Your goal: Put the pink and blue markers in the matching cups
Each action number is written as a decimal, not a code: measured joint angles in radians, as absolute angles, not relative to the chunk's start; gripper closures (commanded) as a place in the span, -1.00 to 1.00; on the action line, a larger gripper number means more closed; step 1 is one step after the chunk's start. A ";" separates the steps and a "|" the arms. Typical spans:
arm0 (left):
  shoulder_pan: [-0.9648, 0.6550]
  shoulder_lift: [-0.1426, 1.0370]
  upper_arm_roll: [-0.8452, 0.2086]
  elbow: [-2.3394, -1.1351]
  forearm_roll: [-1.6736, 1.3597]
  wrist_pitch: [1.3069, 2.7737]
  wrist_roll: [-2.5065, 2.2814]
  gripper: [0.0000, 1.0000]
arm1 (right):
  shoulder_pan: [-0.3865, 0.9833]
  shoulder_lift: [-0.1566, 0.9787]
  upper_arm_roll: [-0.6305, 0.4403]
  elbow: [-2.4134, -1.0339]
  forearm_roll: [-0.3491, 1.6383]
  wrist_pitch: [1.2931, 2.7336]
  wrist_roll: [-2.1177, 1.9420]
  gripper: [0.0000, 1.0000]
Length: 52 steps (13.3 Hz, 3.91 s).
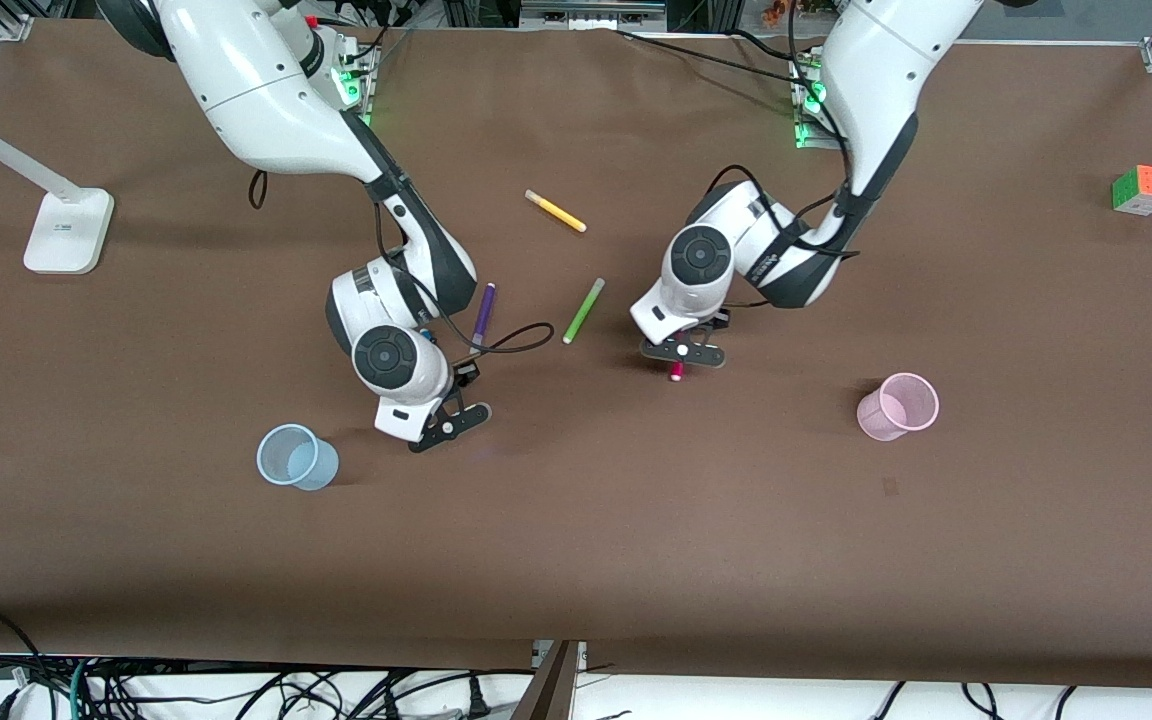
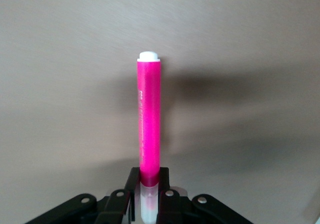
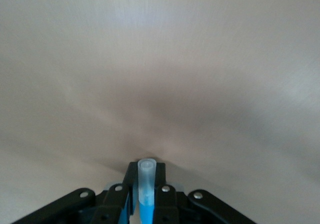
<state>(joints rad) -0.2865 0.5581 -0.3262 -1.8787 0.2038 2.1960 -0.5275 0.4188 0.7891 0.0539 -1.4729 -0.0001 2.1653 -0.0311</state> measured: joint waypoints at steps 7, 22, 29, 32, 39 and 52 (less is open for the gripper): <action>-0.173 0.501 -0.308 -1.596 0.319 1.587 -0.131 1.00 | 0.279 0.643 0.046 -1.264 0.128 1.965 -0.577 1.00; -0.099 0.694 -0.250 -1.562 0.948 1.424 0.572 -0.99 | -0.010 0.747 0.041 -1.285 0.727 1.931 -1.649 -0.47; -0.099 0.679 -0.261 -1.398 0.790 1.410 0.570 -1.00 | -0.019 0.726 0.041 -1.276 0.676 1.931 -1.302 -1.00; -0.092 0.638 -0.255 -1.339 0.629 1.391 0.492 -1.00 | -0.013 0.670 0.050 -1.272 0.545 1.903 -0.905 -1.00; 0.086 0.446 -0.245 -1.278 0.219 1.383 0.237 -1.00 | 0.099 0.577 0.057 -1.166 0.172 1.578 -0.065 -1.00; 0.032 0.006 -0.037 -1.713 -0.004 1.751 0.078 -1.00 | 0.056 0.085 0.037 -1.519 0.013 1.457 0.004 -1.00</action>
